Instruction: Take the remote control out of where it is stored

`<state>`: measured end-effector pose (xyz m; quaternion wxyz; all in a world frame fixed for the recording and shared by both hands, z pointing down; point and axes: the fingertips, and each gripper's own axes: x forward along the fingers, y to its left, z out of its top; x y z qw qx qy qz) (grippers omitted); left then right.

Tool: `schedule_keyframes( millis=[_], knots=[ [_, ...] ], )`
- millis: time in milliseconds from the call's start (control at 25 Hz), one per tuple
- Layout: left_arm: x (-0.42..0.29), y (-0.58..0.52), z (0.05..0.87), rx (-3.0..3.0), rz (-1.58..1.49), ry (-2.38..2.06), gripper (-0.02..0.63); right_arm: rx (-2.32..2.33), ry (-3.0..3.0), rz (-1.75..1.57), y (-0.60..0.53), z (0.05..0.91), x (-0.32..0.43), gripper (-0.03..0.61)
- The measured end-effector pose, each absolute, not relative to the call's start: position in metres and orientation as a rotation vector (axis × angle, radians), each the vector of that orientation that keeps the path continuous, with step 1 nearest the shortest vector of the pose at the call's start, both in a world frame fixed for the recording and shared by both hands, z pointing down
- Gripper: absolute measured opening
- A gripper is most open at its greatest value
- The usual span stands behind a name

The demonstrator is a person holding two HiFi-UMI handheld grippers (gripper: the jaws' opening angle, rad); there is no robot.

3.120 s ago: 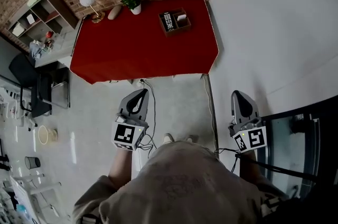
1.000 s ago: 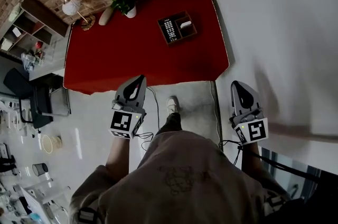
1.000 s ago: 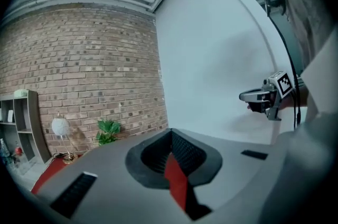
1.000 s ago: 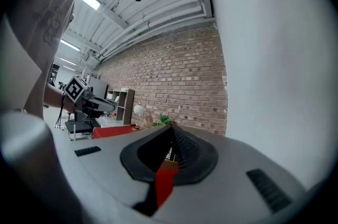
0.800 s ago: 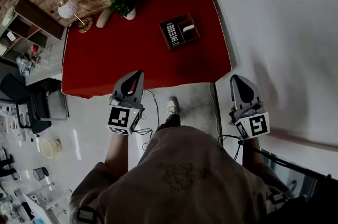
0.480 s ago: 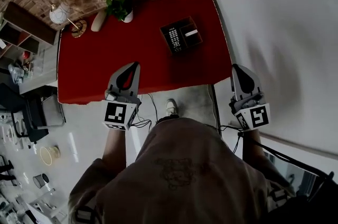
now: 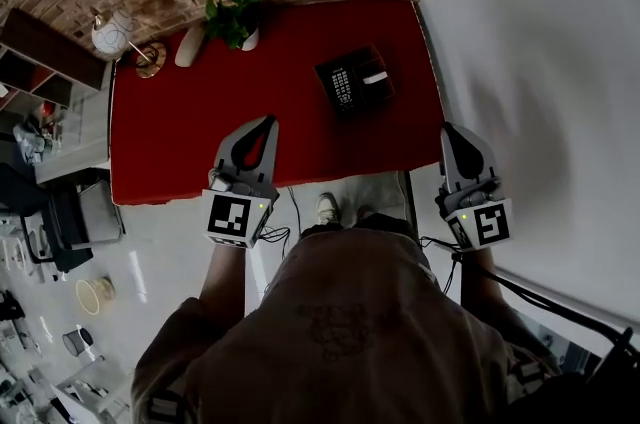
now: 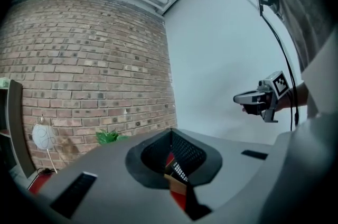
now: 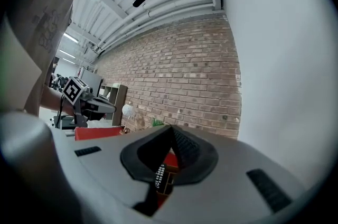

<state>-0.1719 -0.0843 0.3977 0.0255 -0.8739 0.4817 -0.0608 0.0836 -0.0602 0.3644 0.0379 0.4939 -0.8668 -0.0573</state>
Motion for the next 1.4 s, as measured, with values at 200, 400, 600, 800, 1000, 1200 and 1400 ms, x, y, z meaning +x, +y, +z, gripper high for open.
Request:
schedule_keyframes(
  millis=[200,400,600,800,1000,1200,1400],
  knots=[
    [-0.173,-0.089,0.397,-2.68,-0.203,1.536,0.011,1.516,-2.693,-0.158,-0.074,0.361,0.09,0.012],
    [-0.168,-0.096,0.395,-2.649,-0.215,1.594,0.011,1.475,-2.738,-0.144,-0.084,0.363,0.097,0.012],
    [-0.155,-0.099,0.382,-2.622,-0.227,1.602,0.011,1.451,-2.77,-0.149,-0.099,0.359,0.108,0.012],
    [-0.146,-0.102,0.38,-2.604,-0.237,1.624,0.011,1.441,-2.792,-0.151,-0.105,0.357,0.118,0.012],
    [-0.138,-0.109,0.376,-2.589,-0.24,1.63,0.011,1.433,-2.809,-0.168,-0.114,0.356,0.126,0.012],
    [-0.131,-0.113,0.373,-2.581,-0.224,1.637,0.011,1.417,-2.817,-0.186,-0.123,0.36,0.132,0.012],
    [-0.132,-0.118,0.376,-2.582,-0.242,1.655,0.011,1.42,-2.822,-0.213,-0.131,0.354,0.13,0.012]
  ],
)
